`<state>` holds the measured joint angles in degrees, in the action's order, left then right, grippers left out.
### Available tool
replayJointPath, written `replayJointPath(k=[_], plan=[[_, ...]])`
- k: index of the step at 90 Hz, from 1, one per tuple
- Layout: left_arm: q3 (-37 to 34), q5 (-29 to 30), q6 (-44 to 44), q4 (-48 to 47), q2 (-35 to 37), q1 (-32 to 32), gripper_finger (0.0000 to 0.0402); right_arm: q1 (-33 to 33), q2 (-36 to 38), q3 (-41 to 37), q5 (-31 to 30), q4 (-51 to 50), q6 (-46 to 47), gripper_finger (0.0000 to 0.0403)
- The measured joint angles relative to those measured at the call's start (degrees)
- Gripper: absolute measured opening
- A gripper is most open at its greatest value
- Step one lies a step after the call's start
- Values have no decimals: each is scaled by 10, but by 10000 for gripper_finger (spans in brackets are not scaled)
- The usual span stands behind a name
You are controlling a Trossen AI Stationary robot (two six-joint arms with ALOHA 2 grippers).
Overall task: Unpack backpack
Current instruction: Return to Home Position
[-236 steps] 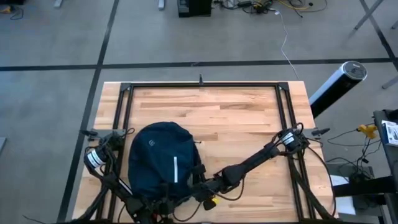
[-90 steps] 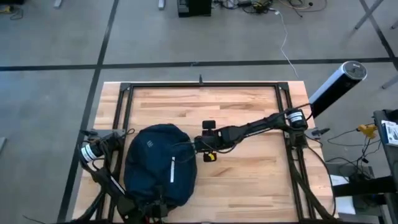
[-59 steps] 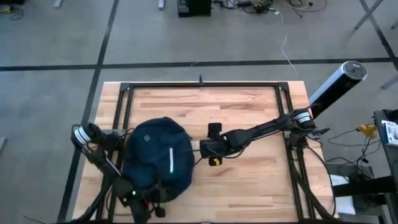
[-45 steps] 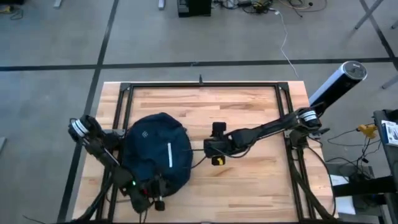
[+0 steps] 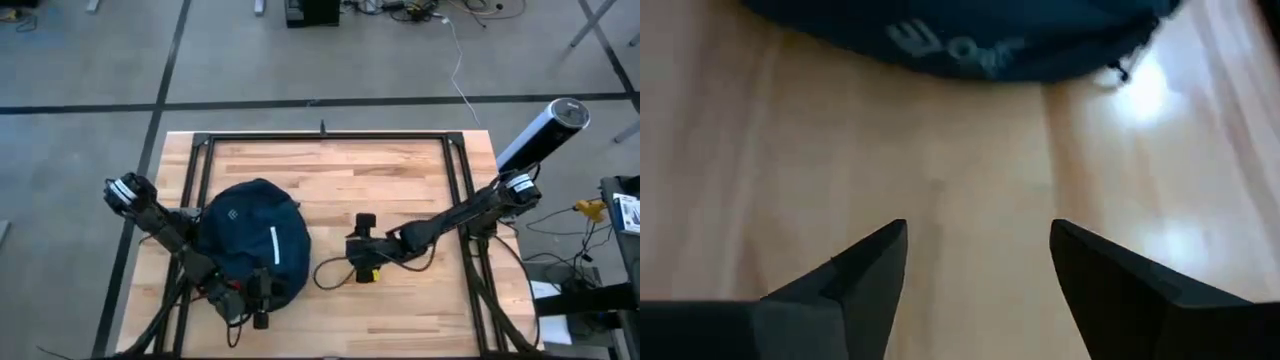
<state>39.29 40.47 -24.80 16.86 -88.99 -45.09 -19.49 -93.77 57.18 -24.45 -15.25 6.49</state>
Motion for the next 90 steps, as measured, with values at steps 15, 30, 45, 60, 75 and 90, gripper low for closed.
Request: replayJointPath(k=[15,30,45,60,75,90], plan=[[12,-40,12,-25,5,40,221,-26,2,-5,5,27,-17,226],[12,-40,53,-32,49,88,272,-41,26,-40,7,55,-61,220],[6,-40,96,-52,111,139,274,-36,100,-111,4,83,-72,209],[-14,-35,135,-53,169,195,256,-30,211,-195,4,135,-87,201],[-60,-33,152,-35,246,243,234,-25,340,-274,4,190,-121,199],[-120,-26,203,57,329,284,208,10,480,-331,5,192,-134,192]])
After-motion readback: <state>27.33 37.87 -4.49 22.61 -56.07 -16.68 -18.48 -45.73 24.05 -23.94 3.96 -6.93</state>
